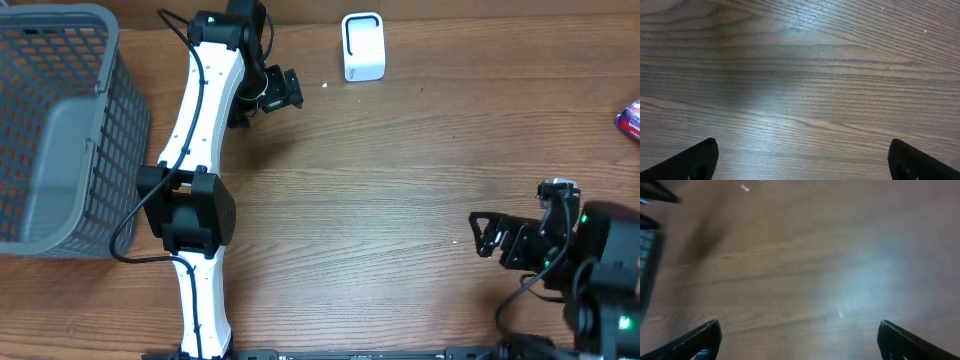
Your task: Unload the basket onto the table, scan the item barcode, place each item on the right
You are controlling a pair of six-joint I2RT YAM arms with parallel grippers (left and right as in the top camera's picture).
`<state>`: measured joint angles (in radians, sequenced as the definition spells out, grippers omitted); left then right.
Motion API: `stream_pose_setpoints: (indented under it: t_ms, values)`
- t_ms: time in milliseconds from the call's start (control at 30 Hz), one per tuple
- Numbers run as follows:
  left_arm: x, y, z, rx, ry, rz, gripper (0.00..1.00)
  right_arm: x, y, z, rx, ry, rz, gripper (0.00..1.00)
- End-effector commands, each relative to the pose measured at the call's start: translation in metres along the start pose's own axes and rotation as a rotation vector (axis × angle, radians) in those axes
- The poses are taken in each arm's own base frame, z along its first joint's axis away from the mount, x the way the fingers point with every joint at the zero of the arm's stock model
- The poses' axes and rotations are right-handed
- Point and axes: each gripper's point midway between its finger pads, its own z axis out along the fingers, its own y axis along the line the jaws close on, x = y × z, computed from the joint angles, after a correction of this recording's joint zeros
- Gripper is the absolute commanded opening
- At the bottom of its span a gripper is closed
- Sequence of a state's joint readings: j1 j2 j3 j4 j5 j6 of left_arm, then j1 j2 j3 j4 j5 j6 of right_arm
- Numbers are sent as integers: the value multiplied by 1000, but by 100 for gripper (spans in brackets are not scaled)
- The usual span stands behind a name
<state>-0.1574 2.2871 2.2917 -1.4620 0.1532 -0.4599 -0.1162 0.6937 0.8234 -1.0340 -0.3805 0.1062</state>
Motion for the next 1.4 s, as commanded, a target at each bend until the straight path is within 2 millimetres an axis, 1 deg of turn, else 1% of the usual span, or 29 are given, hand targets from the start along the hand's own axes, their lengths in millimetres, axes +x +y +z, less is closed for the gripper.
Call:
stream_pose_setpoints:
  t_ms: [0, 100, 267, 433, 567, 800, 1133, 1367]
  values:
    - [-2, -2, -10, 6, -28, 23, 100, 2, 17, -3, -75, -95, -104, 100]
    - [-2, -1, -10, 6, -28, 23, 100, 2, 26, -3, -123, -221, -193, 100]
    - [-2, -1, -10, 6, -28, 23, 100, 1, 34, 1, -163, -393, -297, 100]
    - [-2, -1, -10, 6, -28, 23, 100, 5, 31, -3, -166, -477, -316, 100]
    - [-2, -1, -10, 5, -28, 23, 100, 5, 24, -6, -144, -523, -312, 100]
    - [-2, -1, -10, 6, -28, 23, 100, 9, 15, -1, -120, -560, -306, 100]
    - [-2, -1, -10, 6, -28, 23, 100, -4, 11, 5, -113, -670, -320, 100]
    - [-2, -1, -10, 6, -28, 23, 100, -8, 1, 21, -94, -722, -318, 100]
